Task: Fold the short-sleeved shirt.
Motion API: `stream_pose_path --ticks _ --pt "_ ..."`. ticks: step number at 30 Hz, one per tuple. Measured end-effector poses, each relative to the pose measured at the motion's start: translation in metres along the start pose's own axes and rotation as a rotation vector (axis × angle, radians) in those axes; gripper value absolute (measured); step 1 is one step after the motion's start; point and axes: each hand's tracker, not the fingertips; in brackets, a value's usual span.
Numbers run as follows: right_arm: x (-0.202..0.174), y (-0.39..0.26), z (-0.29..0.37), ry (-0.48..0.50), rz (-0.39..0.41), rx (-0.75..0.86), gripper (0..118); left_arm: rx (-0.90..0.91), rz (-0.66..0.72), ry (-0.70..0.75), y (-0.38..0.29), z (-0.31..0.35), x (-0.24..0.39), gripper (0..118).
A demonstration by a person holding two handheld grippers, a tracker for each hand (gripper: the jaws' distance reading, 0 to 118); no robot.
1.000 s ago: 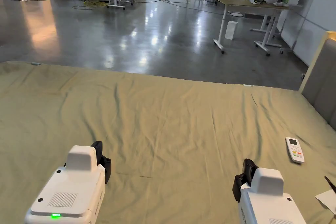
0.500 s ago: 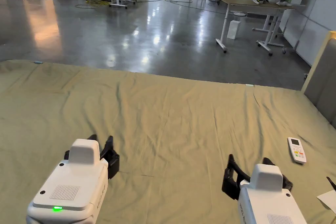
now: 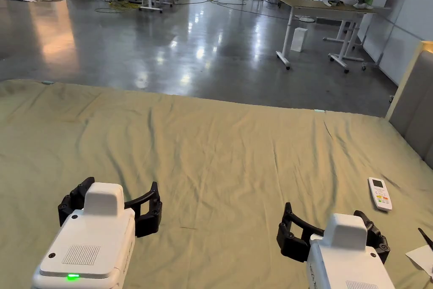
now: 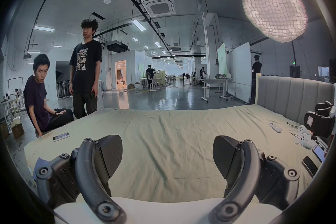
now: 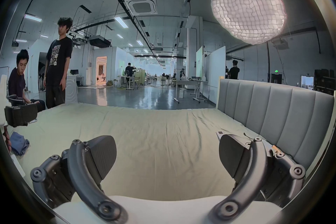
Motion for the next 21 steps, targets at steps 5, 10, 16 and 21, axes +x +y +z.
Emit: stream_pose_path --ticks 5,10,16,21 --pt "0.003 0.0 -0.003 0.017 -0.046 0.0 118 -0.003 0.03 0.002 -0.002 -0.001 -0.003 109" --pt "0.003 0.006 -0.011 -0.063 -0.148 -0.088 118 -0.015 0.041 -0.01 -0.003 -0.003 -0.005 109" --pt "0.008 0.015 -0.013 -0.082 -0.215 -0.081 118 -0.022 0.063 -0.021 -0.003 -0.003 -0.007 110" --pt "0.012 0.019 -0.015 -0.075 -0.286 -0.158 118 -0.017 0.057 -0.017 -0.003 -0.002 -0.007 110"
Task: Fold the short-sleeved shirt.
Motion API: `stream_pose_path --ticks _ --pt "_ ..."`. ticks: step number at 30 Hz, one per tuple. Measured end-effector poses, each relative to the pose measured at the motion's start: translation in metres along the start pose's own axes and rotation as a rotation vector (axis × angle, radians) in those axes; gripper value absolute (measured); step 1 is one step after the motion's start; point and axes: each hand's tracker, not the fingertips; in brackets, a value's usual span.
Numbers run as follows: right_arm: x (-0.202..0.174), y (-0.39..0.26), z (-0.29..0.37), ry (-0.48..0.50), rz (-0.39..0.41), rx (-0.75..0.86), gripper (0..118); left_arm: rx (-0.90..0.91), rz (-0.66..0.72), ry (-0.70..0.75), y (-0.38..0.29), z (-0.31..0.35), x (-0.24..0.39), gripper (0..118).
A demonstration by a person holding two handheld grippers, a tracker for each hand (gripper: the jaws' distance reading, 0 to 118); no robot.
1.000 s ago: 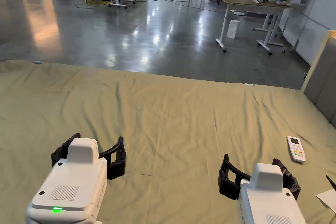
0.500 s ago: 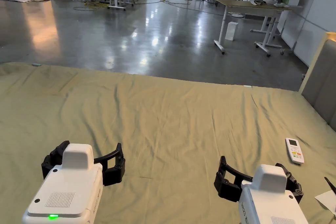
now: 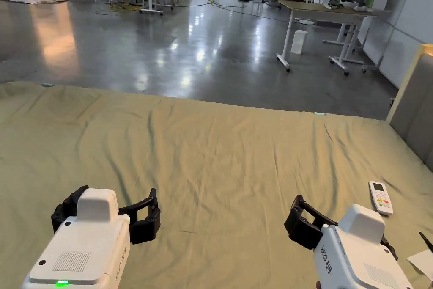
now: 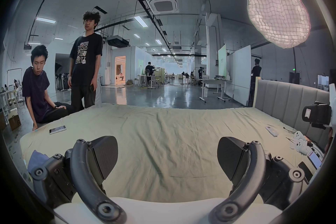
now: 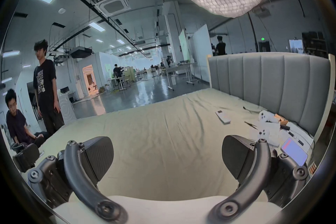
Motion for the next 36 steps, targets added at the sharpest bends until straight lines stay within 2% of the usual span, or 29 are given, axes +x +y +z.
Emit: stream_pose_path --ticks 9,15,29,36 --pt "-0.01 -0.003 -0.005 -0.023 0.075 -0.069 118 0.01 -0.008 0.002 0.003 0.0 0.001 110" --pt "-0.007 -0.004 -0.011 -0.009 0.045 -0.113 118 0.017 -0.009 0.007 0.005 0.0 -0.001 110" --pt "-0.004 -0.007 -0.014 -0.024 0.094 -0.128 118 0.016 -0.01 0.005 0.008 0.0 -0.009 110" --pt "-0.002 -0.007 -0.015 -0.007 0.081 -0.146 118 0.014 -0.021 -0.003 0.007 0.0 -0.007 110"
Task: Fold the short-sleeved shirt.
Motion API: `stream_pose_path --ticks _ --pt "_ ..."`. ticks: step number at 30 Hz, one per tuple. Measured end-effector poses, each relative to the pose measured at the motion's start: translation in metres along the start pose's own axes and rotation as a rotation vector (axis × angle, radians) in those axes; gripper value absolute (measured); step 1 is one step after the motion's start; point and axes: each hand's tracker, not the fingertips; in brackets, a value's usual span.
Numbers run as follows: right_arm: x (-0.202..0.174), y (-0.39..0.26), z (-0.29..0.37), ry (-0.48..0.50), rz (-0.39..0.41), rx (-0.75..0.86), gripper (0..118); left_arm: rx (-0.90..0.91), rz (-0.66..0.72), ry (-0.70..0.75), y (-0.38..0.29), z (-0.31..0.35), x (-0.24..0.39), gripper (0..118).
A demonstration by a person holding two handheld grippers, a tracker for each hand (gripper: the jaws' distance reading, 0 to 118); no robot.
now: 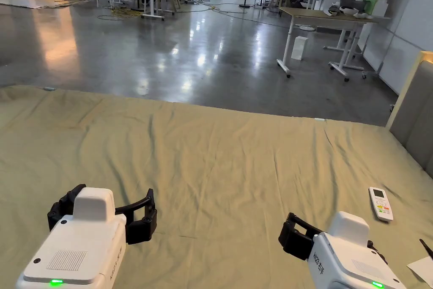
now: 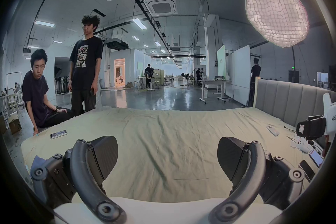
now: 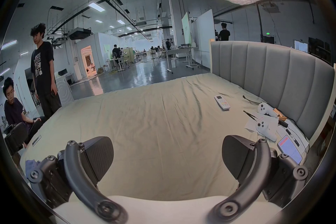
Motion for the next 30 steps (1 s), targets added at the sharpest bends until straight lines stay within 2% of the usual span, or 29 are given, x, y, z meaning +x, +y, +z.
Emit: stream_pose_path --ticks 4,9,16,20,23,30 --pt "-0.001 0.001 0.0 0.005 0.013 0.001 118 -0.002 -0.007 -0.006 -0.001 0.0 0.001 110" --pt "0.002 0.003 -0.003 0.019 -0.014 -0.028 118 -0.007 -0.011 -0.008 -0.003 0.0 0.001 110" --pt "0.002 -0.004 -0.005 -0.033 0.001 -0.018 118 -0.011 -0.014 -0.013 -0.005 0.0 0.001 110" --pt "0.005 -0.011 -0.002 0.001 0.002 0.044 118 -0.016 -0.011 -0.012 -0.006 0.0 0.001 110" --pt "0.004 -0.015 0.003 0.035 0.023 0.109 118 -0.017 -0.009 -0.013 -0.006 0.0 0.001 110" --pt "-0.002 -0.014 0.0 0.037 0.085 0.155 118 -0.015 -0.013 -0.016 -0.008 -0.001 0.001 110"
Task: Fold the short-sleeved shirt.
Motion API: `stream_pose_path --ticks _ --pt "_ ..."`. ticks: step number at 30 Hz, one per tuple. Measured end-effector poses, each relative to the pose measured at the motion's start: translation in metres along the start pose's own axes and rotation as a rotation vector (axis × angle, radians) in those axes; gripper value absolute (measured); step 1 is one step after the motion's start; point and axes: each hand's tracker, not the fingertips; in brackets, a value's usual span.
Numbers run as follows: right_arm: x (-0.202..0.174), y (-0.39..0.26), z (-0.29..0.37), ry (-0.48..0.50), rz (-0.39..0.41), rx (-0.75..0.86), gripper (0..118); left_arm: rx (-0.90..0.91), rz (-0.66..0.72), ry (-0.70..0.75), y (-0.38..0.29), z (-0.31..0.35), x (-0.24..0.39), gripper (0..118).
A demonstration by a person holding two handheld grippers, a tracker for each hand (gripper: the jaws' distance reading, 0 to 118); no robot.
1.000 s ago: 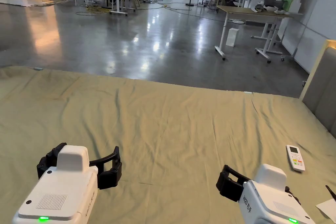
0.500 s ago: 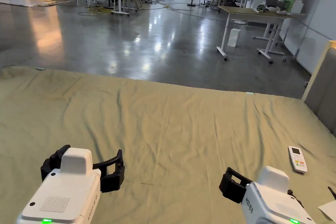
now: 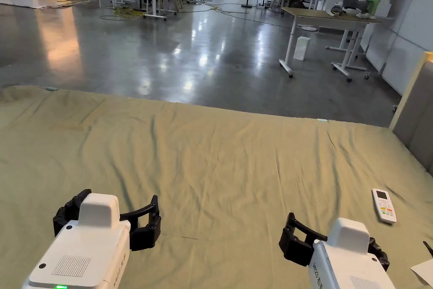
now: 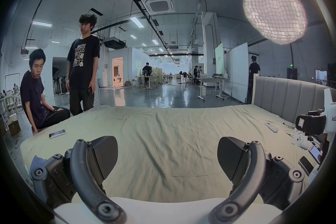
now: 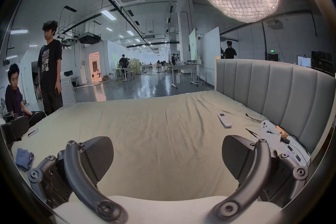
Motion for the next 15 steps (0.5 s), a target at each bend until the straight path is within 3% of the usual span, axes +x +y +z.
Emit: stream_pose_path --ticks 3,15 --pt "0.0027 -0.0014 -0.0019 0.051 0.006 0.035 118 0.001 0.004 0.005 0.0002 -0.0005 -0.0015 110" --pt "0.002 -0.0031 -0.0006 0.05 0.054 0.106 118 0.017 0.004 0.003 -0.0007 -0.0033 -0.003 110"
